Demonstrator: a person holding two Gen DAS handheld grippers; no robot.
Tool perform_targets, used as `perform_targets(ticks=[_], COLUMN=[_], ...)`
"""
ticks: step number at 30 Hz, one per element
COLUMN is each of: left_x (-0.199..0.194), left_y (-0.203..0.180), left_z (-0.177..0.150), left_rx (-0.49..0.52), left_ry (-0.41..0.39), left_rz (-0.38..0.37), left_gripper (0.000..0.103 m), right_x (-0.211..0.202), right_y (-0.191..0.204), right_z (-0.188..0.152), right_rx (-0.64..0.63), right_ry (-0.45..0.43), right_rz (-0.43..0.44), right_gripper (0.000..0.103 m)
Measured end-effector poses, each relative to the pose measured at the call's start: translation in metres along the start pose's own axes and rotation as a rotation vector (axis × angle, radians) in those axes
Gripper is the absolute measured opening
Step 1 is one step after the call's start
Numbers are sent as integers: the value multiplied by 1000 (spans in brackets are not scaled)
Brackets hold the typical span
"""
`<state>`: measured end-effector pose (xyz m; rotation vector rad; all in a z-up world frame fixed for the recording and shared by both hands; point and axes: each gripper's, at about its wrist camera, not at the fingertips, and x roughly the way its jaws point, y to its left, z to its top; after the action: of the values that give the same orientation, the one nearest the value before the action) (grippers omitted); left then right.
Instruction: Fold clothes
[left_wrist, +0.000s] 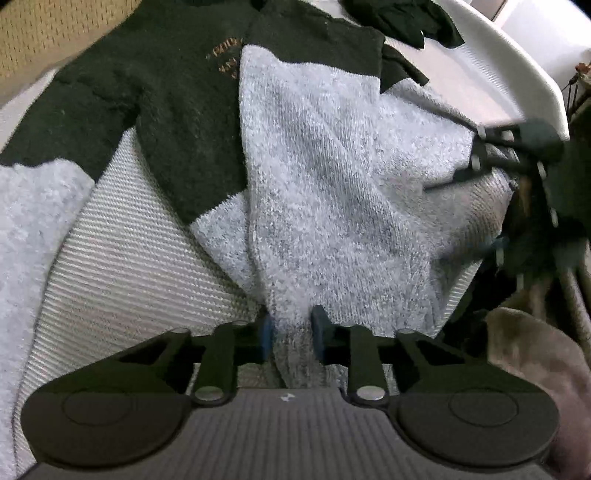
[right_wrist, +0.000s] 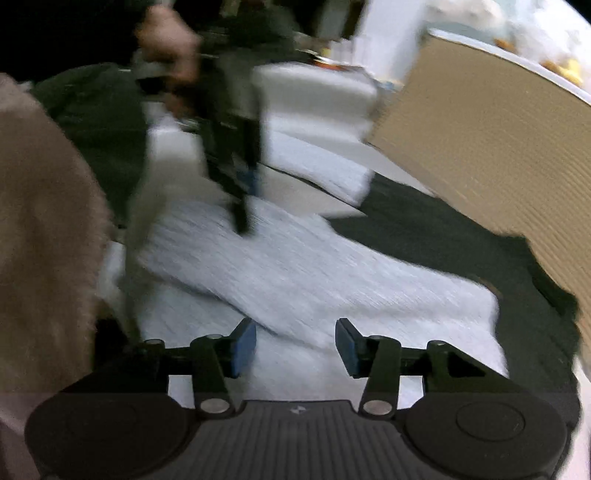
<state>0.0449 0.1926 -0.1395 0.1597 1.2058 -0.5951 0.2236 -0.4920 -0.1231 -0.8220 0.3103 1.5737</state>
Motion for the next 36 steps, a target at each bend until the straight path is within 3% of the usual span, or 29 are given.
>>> perform_targets(ticks=[10,14,19,23,32,36], left_x=[0,2,2,5,7,9], left_y=[-5,-8,-13,-12,-13,-14], left_z=[-4,-2,-1,-1,-1,0], left_rx=[9,4,21,27,38,50], left_ry=[-1,-2,-7,-7,-12,-10], left_rz=[88,119,157,169,179,186], left_gripper=[18,19,19,20,20,20], right_x=[-20,-16,12,23,-3,-4], right_y=[-140,-182,-203,-207,-249,-259], right_z=[-66,-79,-86,-86,-118,-123], right_rx=[235,278,239,239,542,566], right_ry=[102,141,174,156,92,100], right_rz=[-441,-553,-558,-551,-536,-533], right_gripper=[51,51,48,26,21,21])
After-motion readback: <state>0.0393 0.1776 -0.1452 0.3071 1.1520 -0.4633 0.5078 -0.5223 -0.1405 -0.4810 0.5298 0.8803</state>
